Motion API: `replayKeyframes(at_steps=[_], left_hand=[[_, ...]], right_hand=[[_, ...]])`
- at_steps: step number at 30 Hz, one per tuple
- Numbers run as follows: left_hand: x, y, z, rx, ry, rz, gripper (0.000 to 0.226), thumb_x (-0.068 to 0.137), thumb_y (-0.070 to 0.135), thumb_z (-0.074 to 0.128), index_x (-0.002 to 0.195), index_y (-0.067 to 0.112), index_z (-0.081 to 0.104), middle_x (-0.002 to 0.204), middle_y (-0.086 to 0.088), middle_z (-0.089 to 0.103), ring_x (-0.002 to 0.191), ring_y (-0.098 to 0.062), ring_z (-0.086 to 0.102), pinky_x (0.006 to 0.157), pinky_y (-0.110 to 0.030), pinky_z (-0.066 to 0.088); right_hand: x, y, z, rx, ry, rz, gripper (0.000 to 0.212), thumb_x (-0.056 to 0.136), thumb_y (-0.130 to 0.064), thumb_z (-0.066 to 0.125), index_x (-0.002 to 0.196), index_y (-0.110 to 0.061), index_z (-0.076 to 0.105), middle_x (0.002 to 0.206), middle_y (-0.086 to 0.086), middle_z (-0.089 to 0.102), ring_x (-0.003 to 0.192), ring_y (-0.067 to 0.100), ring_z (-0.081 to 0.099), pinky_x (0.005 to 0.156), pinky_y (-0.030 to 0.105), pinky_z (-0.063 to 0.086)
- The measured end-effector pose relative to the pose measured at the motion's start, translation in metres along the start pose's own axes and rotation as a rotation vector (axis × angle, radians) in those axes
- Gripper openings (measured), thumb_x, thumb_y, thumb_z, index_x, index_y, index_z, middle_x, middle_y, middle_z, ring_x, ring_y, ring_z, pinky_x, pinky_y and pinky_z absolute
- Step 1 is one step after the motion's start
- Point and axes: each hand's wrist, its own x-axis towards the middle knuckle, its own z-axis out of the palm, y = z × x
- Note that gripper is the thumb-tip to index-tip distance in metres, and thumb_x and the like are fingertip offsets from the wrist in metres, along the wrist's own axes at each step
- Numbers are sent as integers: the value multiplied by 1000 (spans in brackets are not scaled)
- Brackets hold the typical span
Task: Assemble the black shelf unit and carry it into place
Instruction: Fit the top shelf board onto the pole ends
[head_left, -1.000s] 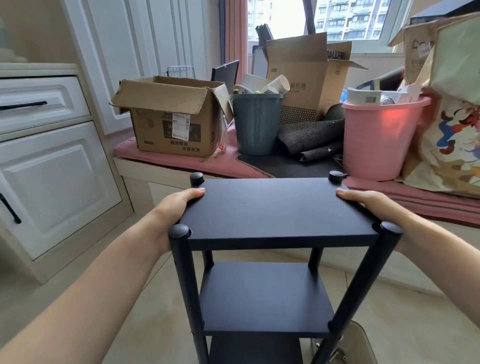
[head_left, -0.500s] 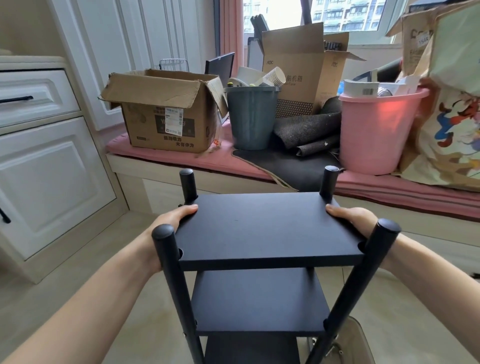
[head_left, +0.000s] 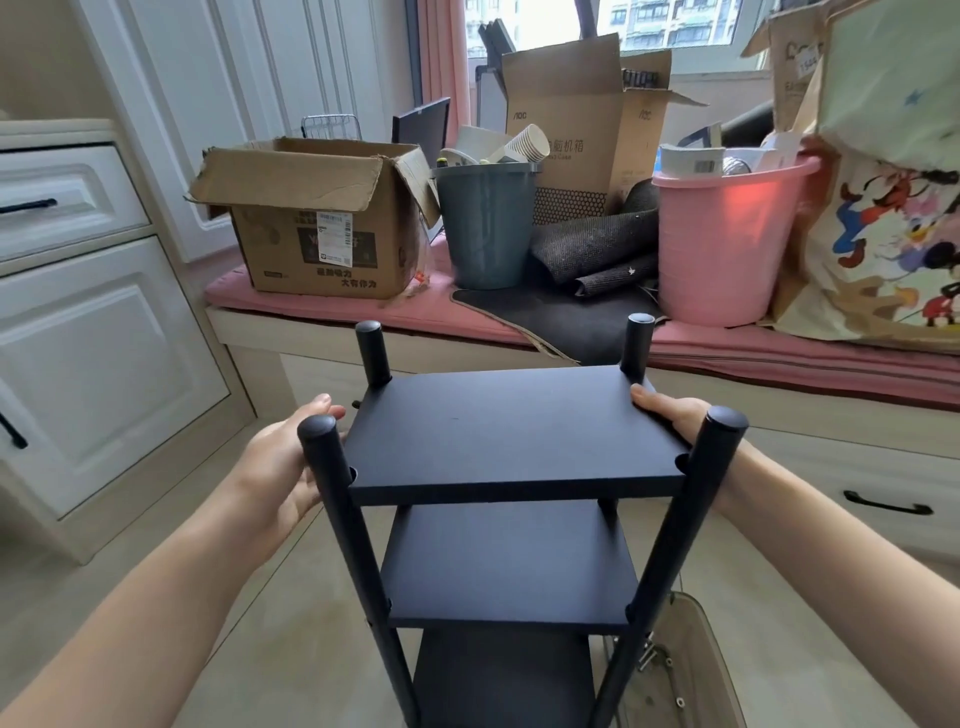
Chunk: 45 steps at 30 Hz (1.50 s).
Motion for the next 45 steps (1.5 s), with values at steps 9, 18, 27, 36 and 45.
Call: replayKeyframes(at_steps=[9,18,27,36,45], left_hand=[[-22,16,10,-112,92,142,40,108,42,37,105,13,64,107,-7,71,91,-21,67,87,-36,52],[-78,-3,47,267,331,591,32,89,10,62,104,37,57,112,10,43,85,4,55,67,-7,41],[-109,-52,115,629,-379,288,91,79,46,80,138,67,14,126,15,51,115,-5,55,90,-23,48],[-122,-53,147,1257,23,802,90,85,63,66,158,27,26,110,0,61,104,-22,62,90,-34,50],[-112,-71,151,1180,91,822,92,73,80,48,150,31,40,136,0,27,109,-27,50,79,-45,58]], right_hand=[[-28,11,20,148,72,-9,31,90,-34,67,92,-4,69,79,9,73,68,27,63,67,34,48],[-49,16,40,238,142,-58,61,96,-38,60,129,12,47,102,26,62,82,36,55,73,43,46],[-55,14,47,256,124,-99,34,97,-33,58,110,-2,54,71,11,51,33,17,47,34,21,40],[-54,17,44,255,81,-145,30,101,-31,53,106,-2,53,73,8,48,38,16,49,35,21,42],[-41,24,42,258,85,-151,30,100,-35,53,95,-6,52,79,10,47,61,25,48,46,28,46]])
